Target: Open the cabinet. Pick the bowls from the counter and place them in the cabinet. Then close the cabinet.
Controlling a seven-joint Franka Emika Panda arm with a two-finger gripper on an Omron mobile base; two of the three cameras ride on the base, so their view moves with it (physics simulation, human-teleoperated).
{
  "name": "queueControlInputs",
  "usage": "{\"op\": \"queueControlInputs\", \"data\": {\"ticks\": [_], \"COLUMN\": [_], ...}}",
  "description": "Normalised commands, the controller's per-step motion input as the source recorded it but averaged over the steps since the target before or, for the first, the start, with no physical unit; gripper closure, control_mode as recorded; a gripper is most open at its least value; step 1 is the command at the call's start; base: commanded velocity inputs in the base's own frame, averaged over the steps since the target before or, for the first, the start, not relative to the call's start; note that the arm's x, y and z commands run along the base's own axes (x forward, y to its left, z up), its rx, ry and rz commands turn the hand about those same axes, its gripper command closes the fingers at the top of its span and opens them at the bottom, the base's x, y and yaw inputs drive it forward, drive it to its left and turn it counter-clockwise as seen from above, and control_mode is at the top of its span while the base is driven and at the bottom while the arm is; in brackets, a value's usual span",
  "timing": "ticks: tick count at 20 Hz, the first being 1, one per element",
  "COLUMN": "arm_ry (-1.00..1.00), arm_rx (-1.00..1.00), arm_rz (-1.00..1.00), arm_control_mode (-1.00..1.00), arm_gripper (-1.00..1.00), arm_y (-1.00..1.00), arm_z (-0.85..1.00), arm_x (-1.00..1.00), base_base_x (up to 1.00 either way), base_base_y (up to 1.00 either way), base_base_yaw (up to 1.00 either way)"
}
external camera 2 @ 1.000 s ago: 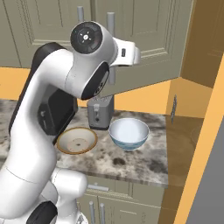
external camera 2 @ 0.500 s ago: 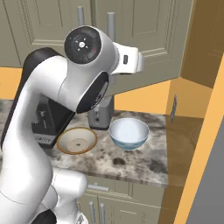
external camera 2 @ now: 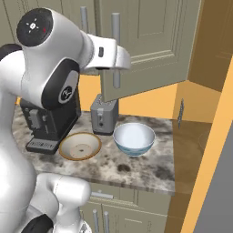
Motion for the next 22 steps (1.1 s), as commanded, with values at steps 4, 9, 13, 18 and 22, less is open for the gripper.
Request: {"op": "queueControlInputs", "data": {"ticks": [4,9,13,18,22], "arm_ry": [0.04,0.0,0.03,0.09,0.08], "arm_rx": [-0.11,-0.13,-0.11,-0.08,-0.07], "arm_rz": [-0.12,-0.12,-0.13,-0.13,-0.12], "arm_control_mode": [-1.0,-1.0,-1.0,-1.0,-1.0], "arm_gripper": [-1.0,-1.0,-1.0,-1.0,-1.0], "arm_y": [0.55,0.34,0.17,0.13,0.07], "arm_z": [0.0,-0.03,-0.03,-0.05,-0.11], "arm_x": [0.0,0.07,0.12,0.19,0.22], "base_base_x": [0.0,0.0,0.0,0.0,0.0], "base_base_y": [0.0,0.0,0.0,0.0,0.0], "base_base_yaw": [0.0,0.0,0.0,0.0,0.0]}}
